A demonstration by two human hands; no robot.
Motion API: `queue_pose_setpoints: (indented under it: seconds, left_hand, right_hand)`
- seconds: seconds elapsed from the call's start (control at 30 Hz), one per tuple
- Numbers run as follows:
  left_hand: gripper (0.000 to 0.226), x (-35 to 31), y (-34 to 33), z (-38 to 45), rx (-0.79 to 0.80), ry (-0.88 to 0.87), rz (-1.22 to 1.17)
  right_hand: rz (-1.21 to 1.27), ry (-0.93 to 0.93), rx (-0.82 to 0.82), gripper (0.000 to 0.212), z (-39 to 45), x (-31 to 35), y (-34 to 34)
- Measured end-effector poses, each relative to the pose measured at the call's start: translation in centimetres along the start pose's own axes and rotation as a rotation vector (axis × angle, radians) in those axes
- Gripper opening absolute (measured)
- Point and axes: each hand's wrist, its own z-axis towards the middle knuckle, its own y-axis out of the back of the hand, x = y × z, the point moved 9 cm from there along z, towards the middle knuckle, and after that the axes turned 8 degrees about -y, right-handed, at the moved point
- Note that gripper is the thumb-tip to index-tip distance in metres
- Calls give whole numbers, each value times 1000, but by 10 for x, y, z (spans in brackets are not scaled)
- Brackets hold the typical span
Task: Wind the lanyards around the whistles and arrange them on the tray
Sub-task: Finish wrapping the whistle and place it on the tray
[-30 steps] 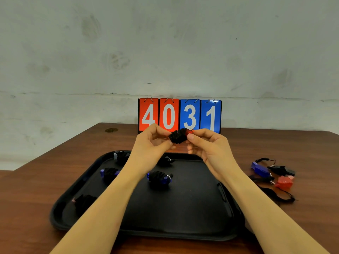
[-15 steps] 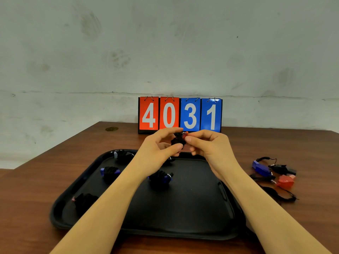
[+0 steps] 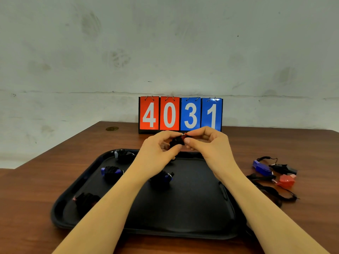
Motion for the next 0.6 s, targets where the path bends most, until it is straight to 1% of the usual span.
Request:
queue_pose_setpoints:
  seconds: [0.1, 0.2, 0.37, 0.47, 0.6]
  left_hand:
    - [35, 0, 1, 0, -7, 0, -21]
    - [36, 0, 1, -1, -10, -3, -7]
    - [34, -2, 1, -1, -5, -26, 64]
    - [33, -2, -1, -2, 11, -28, 90]
    - [34, -2, -3, -2, 14, -28, 117]
  right_hand:
    - [-27, 25, 23, 17, -2, 4, -2]
    - [-64, 61, 12, 20, -2, 7, -1]
    - [-221, 146, -37, 10, 0, 8, 3]
    - [-311, 223, -51, 12, -1, 13, 3]
    - [-318, 203, -1, 12, 0, 11, -2]
